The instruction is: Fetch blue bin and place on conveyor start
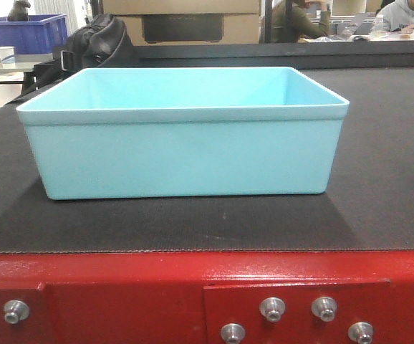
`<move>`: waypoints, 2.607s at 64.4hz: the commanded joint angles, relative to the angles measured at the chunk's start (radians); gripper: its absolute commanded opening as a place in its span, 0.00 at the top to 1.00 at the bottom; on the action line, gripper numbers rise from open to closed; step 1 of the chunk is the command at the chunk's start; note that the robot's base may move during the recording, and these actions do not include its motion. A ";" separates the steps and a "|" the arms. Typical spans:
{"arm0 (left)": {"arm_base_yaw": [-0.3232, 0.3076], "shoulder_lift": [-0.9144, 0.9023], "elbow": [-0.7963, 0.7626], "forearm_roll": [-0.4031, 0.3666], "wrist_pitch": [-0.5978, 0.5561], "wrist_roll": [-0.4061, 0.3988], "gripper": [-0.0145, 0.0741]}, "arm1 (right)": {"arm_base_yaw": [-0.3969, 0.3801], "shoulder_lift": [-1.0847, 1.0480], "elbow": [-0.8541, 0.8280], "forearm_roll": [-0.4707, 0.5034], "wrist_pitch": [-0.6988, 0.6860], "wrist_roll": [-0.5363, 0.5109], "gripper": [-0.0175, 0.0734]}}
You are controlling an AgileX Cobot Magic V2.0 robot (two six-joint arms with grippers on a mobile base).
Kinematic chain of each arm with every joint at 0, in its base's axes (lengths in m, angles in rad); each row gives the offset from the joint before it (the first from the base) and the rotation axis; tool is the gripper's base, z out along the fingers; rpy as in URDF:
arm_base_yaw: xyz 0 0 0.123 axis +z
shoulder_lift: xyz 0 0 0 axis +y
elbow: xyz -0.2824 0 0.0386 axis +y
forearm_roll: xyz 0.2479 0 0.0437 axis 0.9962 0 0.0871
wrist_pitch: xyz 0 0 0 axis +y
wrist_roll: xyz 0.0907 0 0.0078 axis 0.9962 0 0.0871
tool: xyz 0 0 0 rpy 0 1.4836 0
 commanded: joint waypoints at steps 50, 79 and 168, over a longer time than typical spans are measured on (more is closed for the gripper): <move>-0.002 -0.006 0.001 -0.006 -0.017 0.006 0.96 | -0.080 -0.381 0.423 0.019 -0.017 0.086 0.99; -0.002 -0.006 0.001 -0.006 -0.017 0.006 0.96 | -0.080 -0.381 0.423 0.019 -0.025 0.086 0.99; 0.368 -0.519 0.564 0.445 0.003 -0.145 0.96 | -0.080 -0.381 0.423 0.019 -0.025 0.086 0.99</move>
